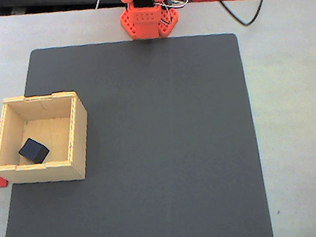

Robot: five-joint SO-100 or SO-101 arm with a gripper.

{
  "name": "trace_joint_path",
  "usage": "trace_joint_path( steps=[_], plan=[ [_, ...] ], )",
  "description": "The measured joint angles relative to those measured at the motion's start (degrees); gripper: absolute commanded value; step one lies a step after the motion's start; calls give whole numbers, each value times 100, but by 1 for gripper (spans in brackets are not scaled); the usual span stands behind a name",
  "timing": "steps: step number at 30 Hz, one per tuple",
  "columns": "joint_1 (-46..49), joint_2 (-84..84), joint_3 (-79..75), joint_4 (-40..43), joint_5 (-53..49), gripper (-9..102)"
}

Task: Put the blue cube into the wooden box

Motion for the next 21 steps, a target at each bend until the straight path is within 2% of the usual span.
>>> trace_joint_path(
  steps=[12, 21],
  plan=[
    [-185, 97, 2646, -923, 167, 0],
    [-26, 97, 3718, -1257, 1257, 0]
  ],
)
